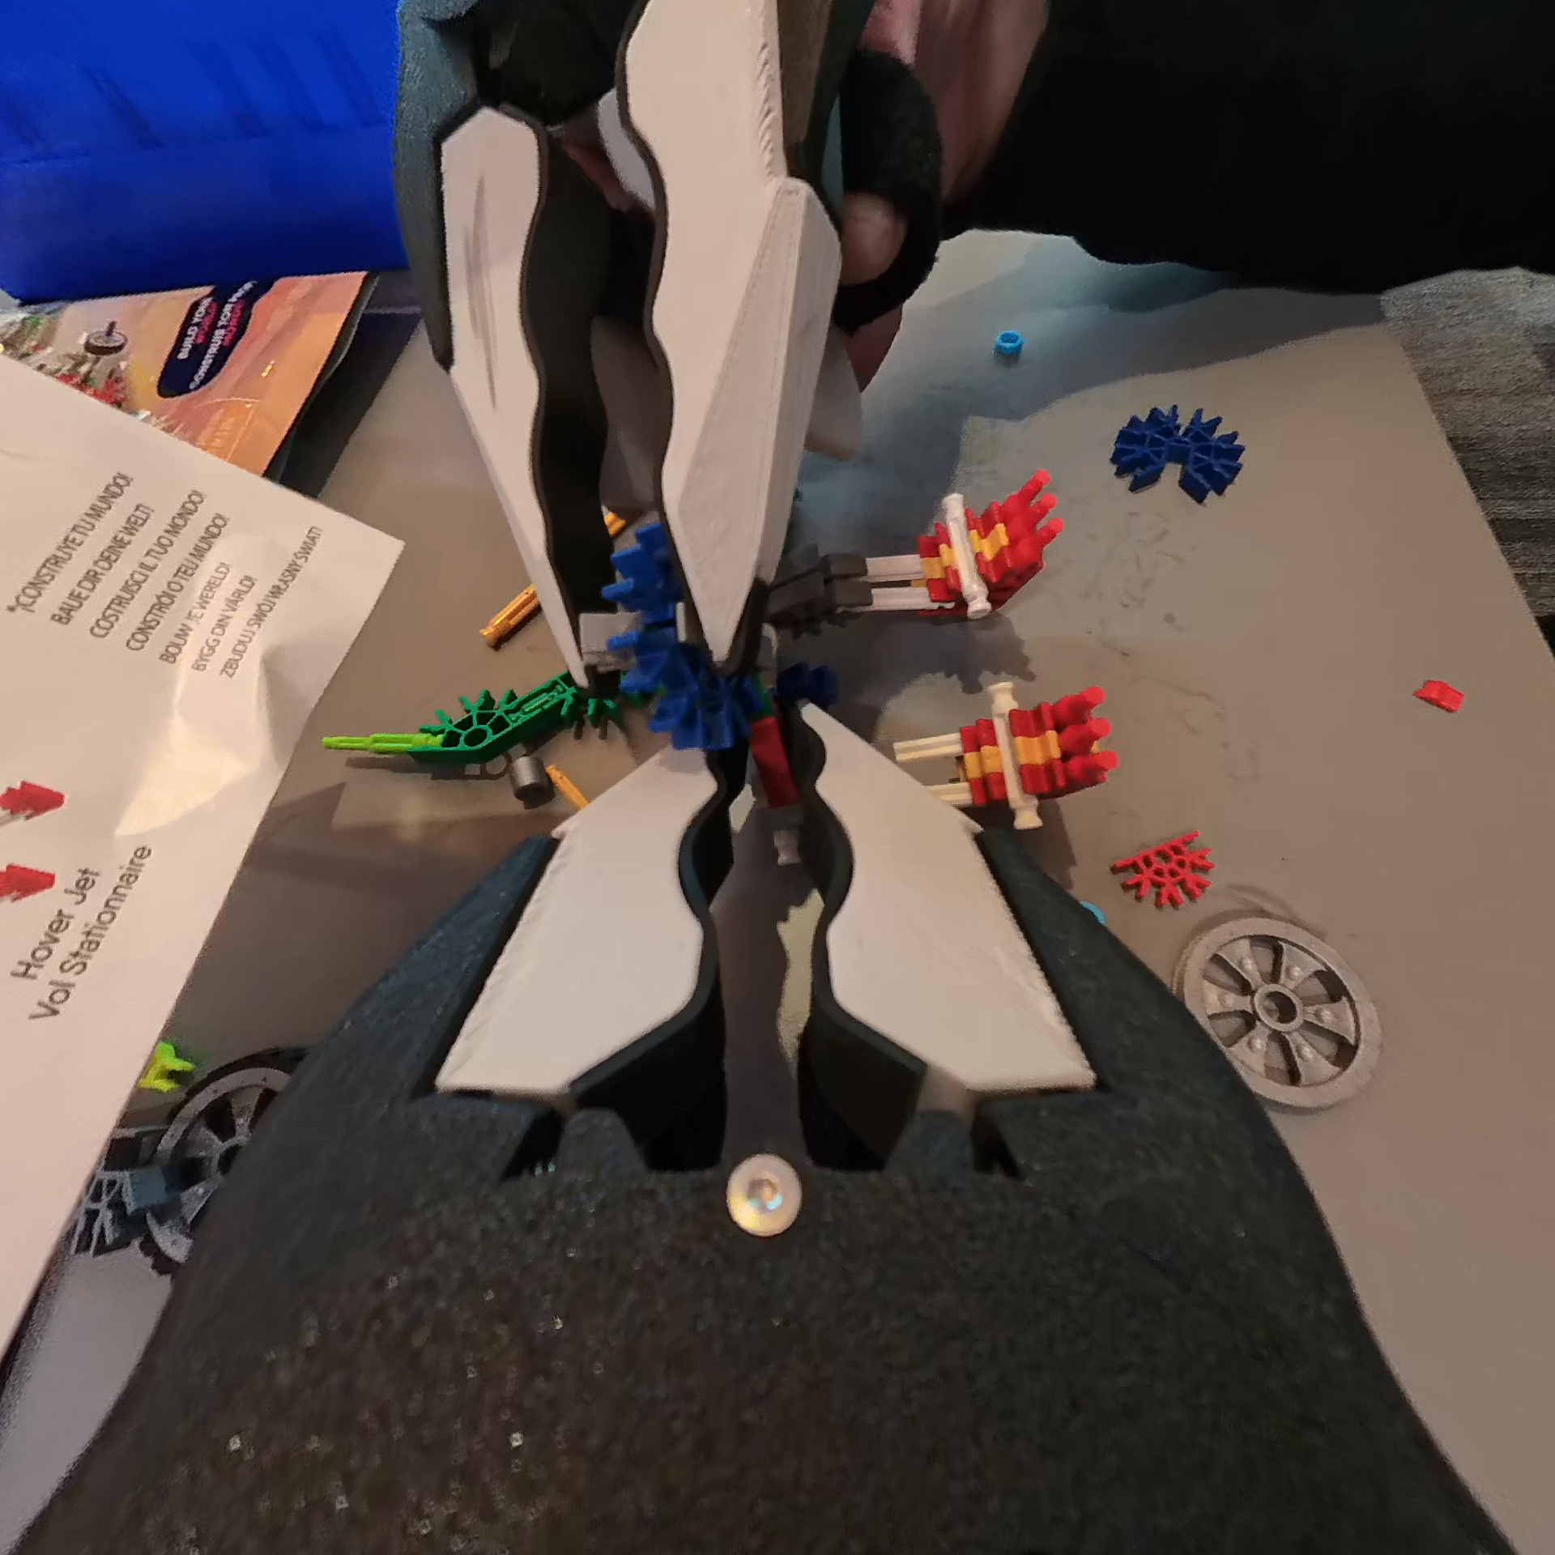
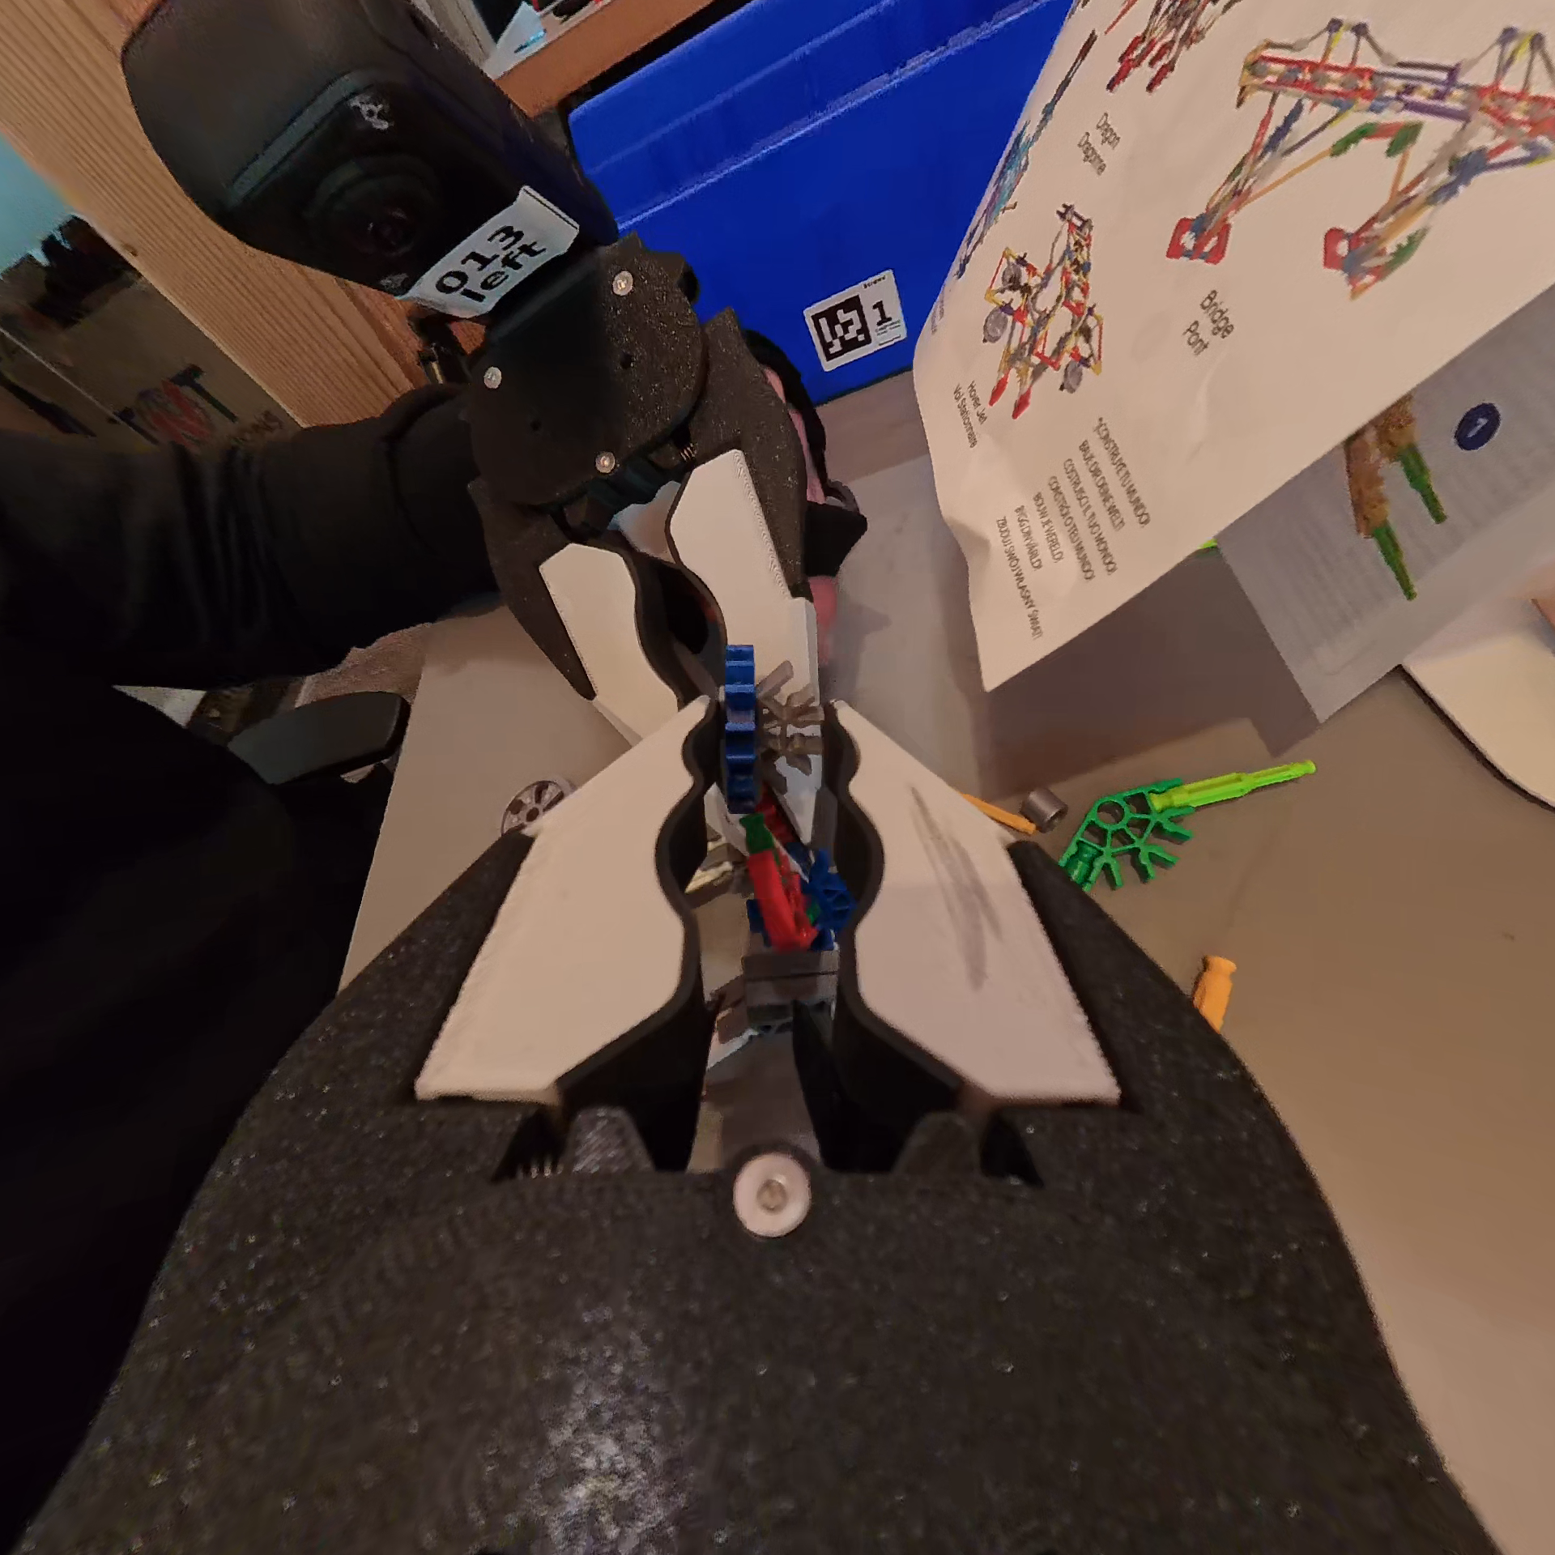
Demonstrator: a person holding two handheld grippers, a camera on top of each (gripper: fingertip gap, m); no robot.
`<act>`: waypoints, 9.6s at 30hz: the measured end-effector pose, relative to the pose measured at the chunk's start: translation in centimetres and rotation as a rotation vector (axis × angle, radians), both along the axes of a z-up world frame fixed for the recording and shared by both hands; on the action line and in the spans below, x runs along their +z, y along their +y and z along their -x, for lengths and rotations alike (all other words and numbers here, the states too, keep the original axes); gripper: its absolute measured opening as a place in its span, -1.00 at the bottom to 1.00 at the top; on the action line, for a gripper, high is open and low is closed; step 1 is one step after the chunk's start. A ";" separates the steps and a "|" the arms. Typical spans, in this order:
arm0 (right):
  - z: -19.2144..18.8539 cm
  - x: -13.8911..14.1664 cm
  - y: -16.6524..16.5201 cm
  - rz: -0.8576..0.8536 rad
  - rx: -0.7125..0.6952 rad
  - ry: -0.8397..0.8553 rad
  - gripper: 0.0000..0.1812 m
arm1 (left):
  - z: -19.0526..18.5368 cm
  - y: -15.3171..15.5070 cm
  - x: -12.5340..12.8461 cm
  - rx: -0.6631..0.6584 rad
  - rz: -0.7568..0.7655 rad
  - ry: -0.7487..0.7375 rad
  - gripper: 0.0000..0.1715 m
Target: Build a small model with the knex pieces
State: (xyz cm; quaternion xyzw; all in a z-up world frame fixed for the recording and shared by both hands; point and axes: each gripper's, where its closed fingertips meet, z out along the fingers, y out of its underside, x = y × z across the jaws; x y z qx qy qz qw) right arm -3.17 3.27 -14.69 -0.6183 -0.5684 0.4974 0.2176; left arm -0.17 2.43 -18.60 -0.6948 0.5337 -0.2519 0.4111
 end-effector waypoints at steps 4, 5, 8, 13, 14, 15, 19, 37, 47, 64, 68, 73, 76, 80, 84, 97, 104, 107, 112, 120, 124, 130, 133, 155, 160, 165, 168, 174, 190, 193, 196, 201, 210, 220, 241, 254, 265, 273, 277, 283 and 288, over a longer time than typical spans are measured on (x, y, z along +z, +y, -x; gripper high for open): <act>0.0 0.0 0.1 0.021 0.024 -0.006 -0.74 | -0.1 0.2 0.0 -0.014 -0.002 0.004 -0.91; 0.0 -0.1 0.1 0.025 0.028 -0.007 -0.74 | -0.1 0.2 0.0 -0.020 0.003 0.003 -0.91; 0.0 -0.1 0.2 0.058 0.035 0.000 -0.74 | -0.1 0.3 -0.1 -0.016 0.000 0.005 -0.90; 0.0 -0.1 0.5 0.060 0.020 0.009 -0.74 | -0.1 0.5 -0.1 -0.004 0.001 0.006 -0.90; -0.1 -0.1 0.5 0.057 0.019 0.007 -0.74 | -0.1 0.5 -0.1 -0.005 0.000 0.006 -0.90; -0.1 -0.1 0.5 0.055 0.019 0.007 -0.74 | -0.1 0.5 -0.1 -0.006 -0.002 0.007 -0.90; -0.3 0.1 0.6 0.060 0.010 0.016 -0.74 | -0.1 0.5 -0.1 -0.006 -0.008 0.008 -0.90; -0.6 -0.3 1.0 0.038 -0.001 0.016 -0.74 | -0.1 0.7 -0.1 0.003 -0.016 0.006 -0.85; -0.8 -0.5 0.8 0.031 0.018 0.009 -0.74 | 0.0 0.7 0.2 0.004 -0.016 -0.012 -0.81; -1.2 -0.4 0.8 -0.053 0.025 -0.002 -0.74 | 0.0 0.8 1.2 0.006 -0.017 -0.078 -0.79; -1.4 -0.5 0.9 -0.074 0.025 -0.015 -0.74 | -0.1 0.9 1.2 0.013 -0.026 -0.072 -0.79; -1.5 -0.6 0.8 -0.086 0.033 -0.017 -0.74 | -0.1 0.9 1.3 0.014 -0.029 -0.079 -0.80; -1.5 -0.6 0.7 -0.095 0.038 -0.018 -0.74 | -0.1 0.9 1.3 0.011 -0.028 -0.076 -0.82; -1.5 -0.4 0.8 -0.107 0.030 -0.017 -0.74 | -0.1 1.0 1.4 0.015 -0.028 -0.082 -0.82; -1.4 -0.2 0.9 -0.091 0.012 -0.028 -0.74 | -0.1 0.9 1.4 0.012 -0.027 -0.085 -0.83; -1.3 0.2 1.3 0.011 -0.064 -0.054 -0.74 | 0.0 1.2 1.6 0.026 -0.023 -0.100 -0.81; -1.0 0.2 1.2 0.074 -0.089 -0.058 -0.75 | -0.1 1.1 1.5 0.022 -0.026 -0.091 -0.80; -1.0 0.2 1.0 0.076 -0.090 -0.065 -0.74 | -0.1 1.2 1.3 0.026 -0.034 -0.079 -0.71; -0.8 -0.2 0.6 0.066 -0.080 -0.079 -0.75 | -0.3 1.1 1.0 0.025 -0.047 -0.059 -0.65; -0.9 0.2 0.5 0.063 -0.073 -0.065 -0.75 | -1.0 0.7 0.9 0.013 -0.055 -0.042 -0.58; -0.9 -0.1 0.3 0.064 -0.067 -0.075 -0.74 | -1.0 0.8 0.8 0.018 -0.039 -0.045 -0.70; -0.9 0.0 0.3 0.073 -0.062 -0.065 -0.74 | -0.9 0.8 0.8 0.024 -0.024 -0.048 -0.78; -0.9 0.1 0.3 0.073 -0.062 -0.058 -0.74 | -1.0 0.8 0.7 0.020 -0.025 -0.046 -0.87; -1.7 0.4 0.4 -0.036 -0.014 -0.021 -0.74 | -0.7 1.2 0.7 0.043 -0.021 -0.048 -0.93; -1.9 0.4 0.6 -0.041 -0.014 -0.025 -0.74 | -0.6 1.3 0.7 0.049 -0.021 -0.047 -0.92; -2.0 0.5 0.7 -0.050 -0.019 -0.019 -0.74 | -0.5 1.4 0.7 0.051 -0.024 -0.045 -0.91; -2.1 0.5 0.8 -0.053 -0.019 -0.016 -0.74 | -0.5 1.3 0.7 0.050 -0.024 -0.045 -0.91; -2.2 0.4 1.0 -0.081 -0.026 -0.026 -0.74 | -0.5 1.4 0.7 0.054 -0.026 -0.045 -0.91; -2.6 0.3 1.1 -0.164 -0.017 -0.050 -0.74 | -0.4 1.6 0.7 0.063 -0.033 -0.040 -0.92; -2.7 0.2 1.2 -0.168 -0.019 -0.052 -0.74 | -0.2 1.7 0.7 0.066 -0.040 -0.037 -0.92; -2.8 0.2 1.3 -0.167 -0.024 -0.056 -0.74 | 0.0 1.8 0.8 0.075 -0.047 -0.030 -0.90; -3.1 -0.1 1.4 -0.160 -0.025 -0.071 -0.74 | 0.5 1.8 0.6 0.076 -0.053 -0.002 -0.90; -3.5 -0.9 1.7 -0.168 -0.026 -0.104 -0.74 | 0.6 2.0 0.7 0.085 -0.030 -0.034 -0.93; -3.6 -0.7 1.7 -0.165 -0.022 -0.091 -0.74 | 0.5 2.0 1.1 0.088 -0.038 -0.042 -0.94; -3.1 -0.7 2.5 -0.127 -0.073 -0.064 -0.75 | 0.3 1.4 0.8 0.071 -0.009 -0.039 -0.93; -3.1 -0.8 1.7 -0.138 -0.030 -0.063 -0.75 | 0.2 1.5 0.8 0.103 0.157 -0.108 -0.95; -3.2 -1.0 1.2 -0.170 0.000 -0.068 -0.75 | 0.2 1.5 0.8 0.133 0.317 -0.153 -0.94; -2.7 -0.4 2.2 -0.094 -0.055 -0.027 -0.75 | 0.4 2.0 0.8 0.147 0.251 -0.138 -0.92; -2.4 -0.6 2.2 -0.082 -0.053 -0.022 -0.75 | 0.3 1.9 1.1 0.134 0.227 -0.145 -0.92; -2.2 -0.7 2.3 -0.072 -0.058 -0.014 -0.75 | 0.5 2.0 1.8 0.144 0.219 -0.175 -0.87; -2.2 -0.6 2.3 -0.047 -0.058 -0.002 -0.75 | 1.4 2.2 2.2 0.163 0.209 -0.176 -0.86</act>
